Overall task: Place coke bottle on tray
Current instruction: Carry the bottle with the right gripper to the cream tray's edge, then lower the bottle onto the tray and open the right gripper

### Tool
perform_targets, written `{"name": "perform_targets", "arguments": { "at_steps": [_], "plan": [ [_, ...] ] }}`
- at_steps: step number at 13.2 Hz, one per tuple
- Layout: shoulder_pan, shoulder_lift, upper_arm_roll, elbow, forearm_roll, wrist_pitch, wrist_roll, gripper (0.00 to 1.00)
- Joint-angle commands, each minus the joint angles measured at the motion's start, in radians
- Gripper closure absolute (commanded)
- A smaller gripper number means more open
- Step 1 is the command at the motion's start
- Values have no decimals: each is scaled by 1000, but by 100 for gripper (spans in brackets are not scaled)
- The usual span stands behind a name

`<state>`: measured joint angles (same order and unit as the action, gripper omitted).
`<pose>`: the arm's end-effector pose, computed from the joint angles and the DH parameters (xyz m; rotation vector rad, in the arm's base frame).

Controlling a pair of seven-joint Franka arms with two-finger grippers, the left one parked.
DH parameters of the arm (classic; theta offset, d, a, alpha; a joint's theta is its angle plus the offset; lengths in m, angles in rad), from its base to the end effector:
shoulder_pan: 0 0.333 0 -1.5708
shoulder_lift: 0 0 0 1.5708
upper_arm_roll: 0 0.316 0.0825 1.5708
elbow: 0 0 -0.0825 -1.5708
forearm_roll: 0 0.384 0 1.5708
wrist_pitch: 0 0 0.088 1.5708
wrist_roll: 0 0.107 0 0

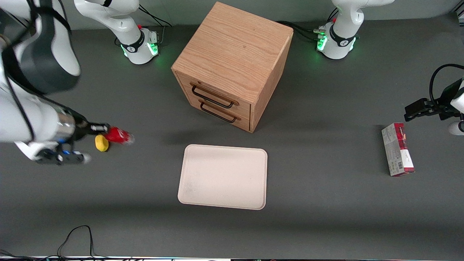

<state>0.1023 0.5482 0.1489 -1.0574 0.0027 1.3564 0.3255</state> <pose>0.6649 0.1420 0.5063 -3.1032 0.1337 0.4008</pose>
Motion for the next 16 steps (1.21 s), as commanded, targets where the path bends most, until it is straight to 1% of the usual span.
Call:
{"name": "perform_targets", "arguments": {
  "at_steps": [1, 3, 5, 7, 11, 16],
  "plan": [
    [65, 174, 24, 192, -16, 76, 157, 100],
    [120, 229, 17, 194, -30, 175, 234, 100],
    [178, 303, 17, 198, -96, 297, 321, 100],
    [203, 350, 17, 198, -119, 375, 348, 100],
    [204, 381, 18, 197, -127, 429, 349, 100],
    [204, 384, 20, 197, -133, 434, 348, 100]
  ]
}}
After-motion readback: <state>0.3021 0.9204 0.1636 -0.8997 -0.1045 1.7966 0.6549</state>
